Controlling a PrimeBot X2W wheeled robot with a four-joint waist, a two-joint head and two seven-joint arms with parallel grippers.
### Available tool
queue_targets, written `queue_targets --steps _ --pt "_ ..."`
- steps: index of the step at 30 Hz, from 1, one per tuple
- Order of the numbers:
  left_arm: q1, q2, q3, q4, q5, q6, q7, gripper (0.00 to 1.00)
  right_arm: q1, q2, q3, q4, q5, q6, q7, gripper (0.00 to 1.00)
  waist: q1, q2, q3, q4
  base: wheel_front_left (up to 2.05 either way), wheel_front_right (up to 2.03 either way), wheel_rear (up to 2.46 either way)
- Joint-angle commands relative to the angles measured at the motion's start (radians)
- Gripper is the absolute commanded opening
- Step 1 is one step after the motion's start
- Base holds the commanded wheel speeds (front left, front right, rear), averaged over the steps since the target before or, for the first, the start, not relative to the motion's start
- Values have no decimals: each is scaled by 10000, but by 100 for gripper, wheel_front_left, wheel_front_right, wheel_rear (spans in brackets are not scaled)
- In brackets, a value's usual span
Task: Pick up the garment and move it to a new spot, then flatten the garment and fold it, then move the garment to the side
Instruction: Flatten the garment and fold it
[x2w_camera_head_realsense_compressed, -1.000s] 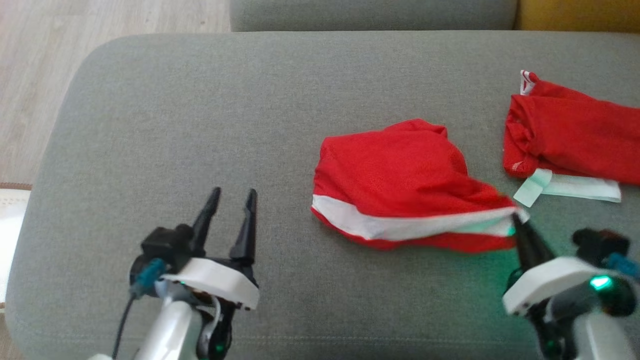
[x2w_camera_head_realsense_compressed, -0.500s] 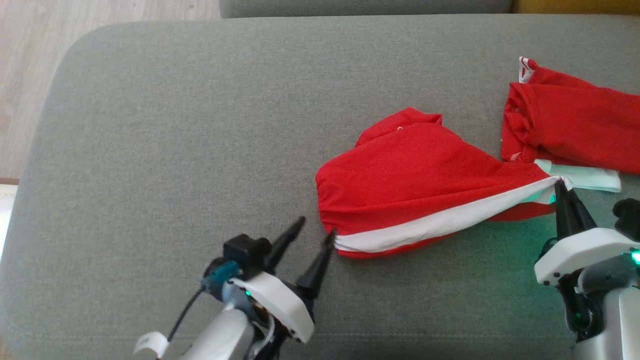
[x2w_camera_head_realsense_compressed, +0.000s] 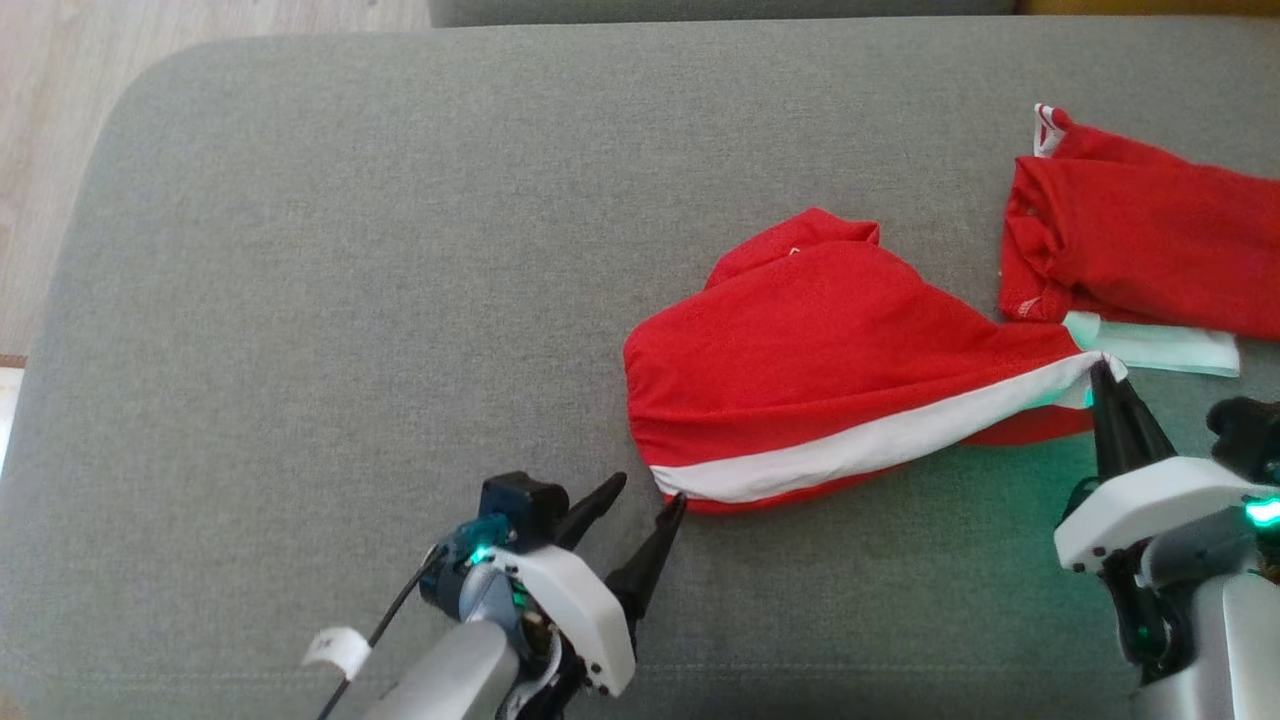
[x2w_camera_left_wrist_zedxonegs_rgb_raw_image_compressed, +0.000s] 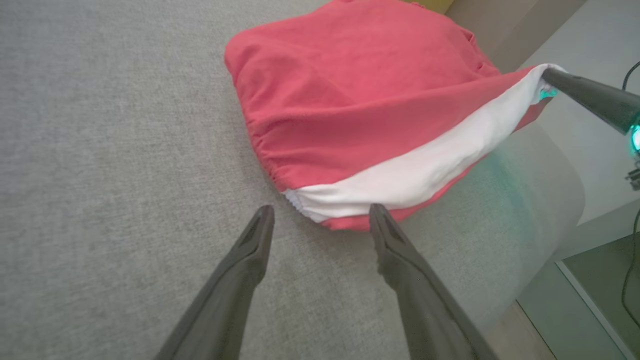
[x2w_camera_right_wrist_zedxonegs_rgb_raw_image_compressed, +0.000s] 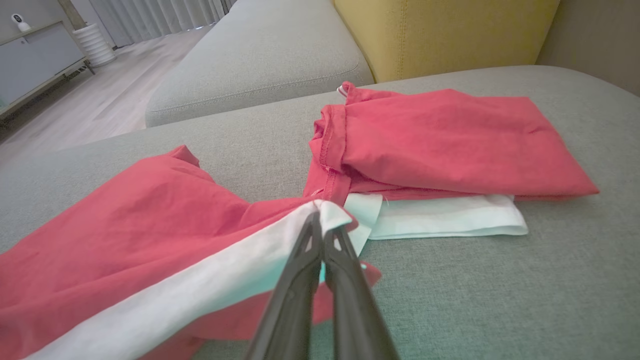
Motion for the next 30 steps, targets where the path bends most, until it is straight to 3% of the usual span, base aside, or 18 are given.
queue_targets --steps 1,19,20,21,22,30 --pt "-504 -2 190 -219 -84 45 -33 100 -375 -56 189 -312 39 -7 -122 0 0 0 20 -15 0 0 0" --pt "-1234 -3 -1084 408 -1364 37 -277 100 -548 -56 58 -202 -89 -7 -255 0 0 0 128 -145 0 0 0" --pt "-1259 -3 -1134 441 -1403 34 -298 86 -546 -56 61 -199 -92 -7 -254 0 0 0 124 -143 0 0 0" --pt "-1292 -3 -1188 464 -1436 28 -321 39 -546 -56 64 -196 -95 -7 -253 0 0 0 118 -141 0 0 0" --pt "-1329 -3 -1224 466 -1469 22 -382 0 -549 -56 68 -194 -99 -7 -249 0 0 0 108 -138 0 0 0" --pt "-1686 35 -1094 377 -1416 227 -912 0 -673 -56 232 -526 -162 -7 -260 0 0 0 -15 -95 0 0 0"
